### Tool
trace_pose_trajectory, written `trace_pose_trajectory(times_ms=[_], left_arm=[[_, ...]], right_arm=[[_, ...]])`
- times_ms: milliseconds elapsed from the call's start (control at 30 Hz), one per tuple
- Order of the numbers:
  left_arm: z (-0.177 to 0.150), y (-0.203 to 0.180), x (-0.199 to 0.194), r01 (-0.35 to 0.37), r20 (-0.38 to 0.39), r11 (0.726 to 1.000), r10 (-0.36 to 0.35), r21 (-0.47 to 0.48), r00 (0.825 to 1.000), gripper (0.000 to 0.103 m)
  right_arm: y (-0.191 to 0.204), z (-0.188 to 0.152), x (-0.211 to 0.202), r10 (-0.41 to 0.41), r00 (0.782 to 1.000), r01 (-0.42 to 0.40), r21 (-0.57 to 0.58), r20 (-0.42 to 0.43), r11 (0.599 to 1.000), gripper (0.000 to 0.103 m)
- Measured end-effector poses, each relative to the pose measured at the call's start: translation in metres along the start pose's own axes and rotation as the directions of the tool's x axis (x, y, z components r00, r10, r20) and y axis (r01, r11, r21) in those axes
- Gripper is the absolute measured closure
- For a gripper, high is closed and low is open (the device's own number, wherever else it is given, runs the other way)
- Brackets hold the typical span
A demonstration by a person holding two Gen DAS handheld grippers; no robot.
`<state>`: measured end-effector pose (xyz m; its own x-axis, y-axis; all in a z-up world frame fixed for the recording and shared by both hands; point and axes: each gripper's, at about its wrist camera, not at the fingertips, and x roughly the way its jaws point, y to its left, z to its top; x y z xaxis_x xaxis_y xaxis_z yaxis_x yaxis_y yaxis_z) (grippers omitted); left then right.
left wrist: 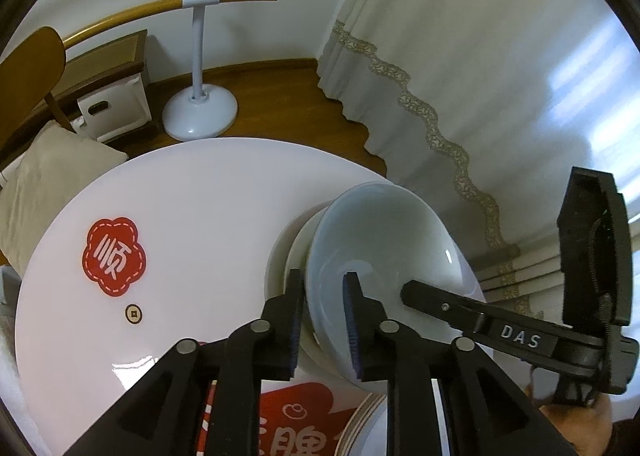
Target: Organize plates and bowls
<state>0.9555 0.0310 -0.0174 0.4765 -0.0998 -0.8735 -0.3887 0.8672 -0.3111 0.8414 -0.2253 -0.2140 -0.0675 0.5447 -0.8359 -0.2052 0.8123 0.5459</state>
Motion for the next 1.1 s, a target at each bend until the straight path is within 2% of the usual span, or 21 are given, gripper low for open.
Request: trace_pose_trajectory(times_ms=[100,167,400,567,867,1100], left_arm=[[0.002,0.004,-0.006,0.011,0.012,1.0,-0.011,-0.01,1.0,0.074],[0.003,0.009,-0.011,0.012,0.032,1.0,-0.012,-0.018,0.999,0.062],[0.006,0.023,-0.004,-0.004,0.006,0.999,0.004,-0.042,1.0,0.061],[0.008,0.023,0.007,0.005,-0.033,0.998,-0.007,-0.059,0.999,0.055],[0.017,0.018,0.032,0.015,-0.095,0.997,-0.021,-0.071,0.995,0.056],[0.018,0.015,0.039,0.038,-0.103,0.997,-0.045,-0.063,0.994,0.058]], right_arm=[[0.001,0.0,-0.001,0.008,1.0,-0.008,-0.001,0.003,1.0,0.069],[0.002,-0.001,-0.002,0.01,1.0,-0.01,-0.001,0.007,1.0,0.068],[0.003,-0.003,-0.002,0.005,1.0,-0.006,0.007,0.012,1.0,0.066],[0.0,-0.002,-0.005,0.01,1.0,-0.01,0.034,0.021,0.999,0.06],[-0.001,0.001,-0.002,0.017,1.0,-0.018,0.062,0.014,0.998,0.059],[-0.001,0.001,0.006,0.049,0.999,-0.048,0.078,-0.007,0.996,0.059]])
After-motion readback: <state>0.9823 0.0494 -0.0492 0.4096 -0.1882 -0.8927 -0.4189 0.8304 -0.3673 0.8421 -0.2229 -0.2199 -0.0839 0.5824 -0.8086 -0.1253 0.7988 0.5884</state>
